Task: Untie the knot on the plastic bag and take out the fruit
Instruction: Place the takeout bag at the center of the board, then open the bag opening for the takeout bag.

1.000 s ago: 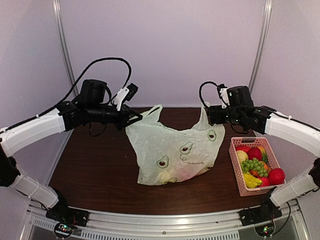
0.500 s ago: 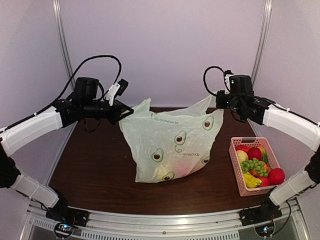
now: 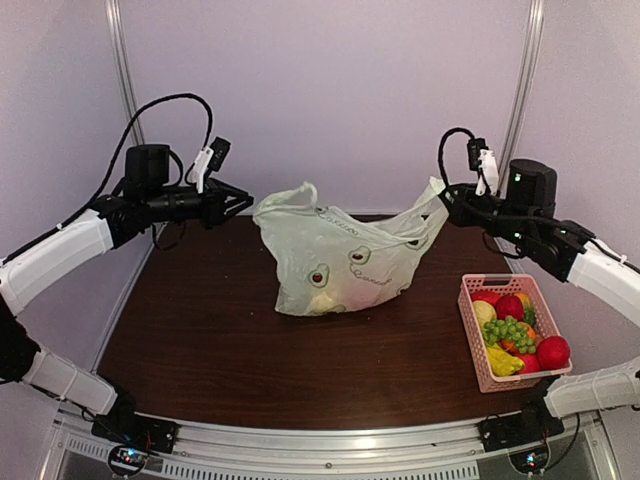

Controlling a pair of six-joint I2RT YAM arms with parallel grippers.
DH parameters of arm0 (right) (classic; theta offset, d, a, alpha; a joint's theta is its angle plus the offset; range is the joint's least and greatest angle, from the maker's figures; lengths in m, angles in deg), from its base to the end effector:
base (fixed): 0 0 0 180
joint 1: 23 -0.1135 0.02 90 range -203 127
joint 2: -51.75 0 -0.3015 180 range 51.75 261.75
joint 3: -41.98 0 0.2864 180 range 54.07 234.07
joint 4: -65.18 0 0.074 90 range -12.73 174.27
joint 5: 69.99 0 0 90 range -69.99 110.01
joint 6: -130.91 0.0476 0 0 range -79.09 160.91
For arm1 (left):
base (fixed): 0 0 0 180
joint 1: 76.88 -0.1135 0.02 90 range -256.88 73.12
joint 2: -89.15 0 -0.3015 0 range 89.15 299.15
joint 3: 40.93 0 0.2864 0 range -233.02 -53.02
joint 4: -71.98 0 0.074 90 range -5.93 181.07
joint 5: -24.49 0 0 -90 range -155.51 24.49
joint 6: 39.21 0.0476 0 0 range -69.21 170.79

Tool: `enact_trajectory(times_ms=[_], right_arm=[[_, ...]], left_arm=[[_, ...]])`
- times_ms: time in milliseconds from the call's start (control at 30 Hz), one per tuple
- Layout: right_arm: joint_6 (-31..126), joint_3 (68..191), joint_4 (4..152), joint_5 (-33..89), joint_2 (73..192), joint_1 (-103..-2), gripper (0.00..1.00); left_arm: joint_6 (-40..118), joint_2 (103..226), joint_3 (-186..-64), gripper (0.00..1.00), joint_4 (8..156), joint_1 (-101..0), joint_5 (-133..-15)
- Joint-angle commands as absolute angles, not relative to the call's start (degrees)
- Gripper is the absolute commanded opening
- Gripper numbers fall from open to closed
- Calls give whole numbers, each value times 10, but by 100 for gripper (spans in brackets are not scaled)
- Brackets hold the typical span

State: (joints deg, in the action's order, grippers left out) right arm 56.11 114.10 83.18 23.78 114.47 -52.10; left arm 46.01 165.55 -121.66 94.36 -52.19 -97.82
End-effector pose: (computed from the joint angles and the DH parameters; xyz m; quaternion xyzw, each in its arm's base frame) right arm 0.2471 0.1411 0.4101 -0.1130 0.7496 0.2688 0.5942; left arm 0.3013 -0.1665 0.3928 0.2954 0.7374 -0.3613 0.4884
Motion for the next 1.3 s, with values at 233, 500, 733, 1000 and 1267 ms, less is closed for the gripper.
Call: enact_trajectory(times_ms=[233,500,733,1000,1267], right_arm=[[598,993,778,412,1095,-629,3],[625,969,690,474,1102,-676,1],[632,969,636,501,1138,-747,0],[642,979,576,497,1205,-802,0],[645,995,544,506,1248,-816,0]], left_arm=[[393,1577,-1180,62,904,-449,-860],[318,1612,-1180,66,879,-294,-754],[330,1649,-1217,67,869,-233,-685],[373,1685,-1261,62,869,-229,-665],[472,1760,-1332,64,869,-229,-603]])
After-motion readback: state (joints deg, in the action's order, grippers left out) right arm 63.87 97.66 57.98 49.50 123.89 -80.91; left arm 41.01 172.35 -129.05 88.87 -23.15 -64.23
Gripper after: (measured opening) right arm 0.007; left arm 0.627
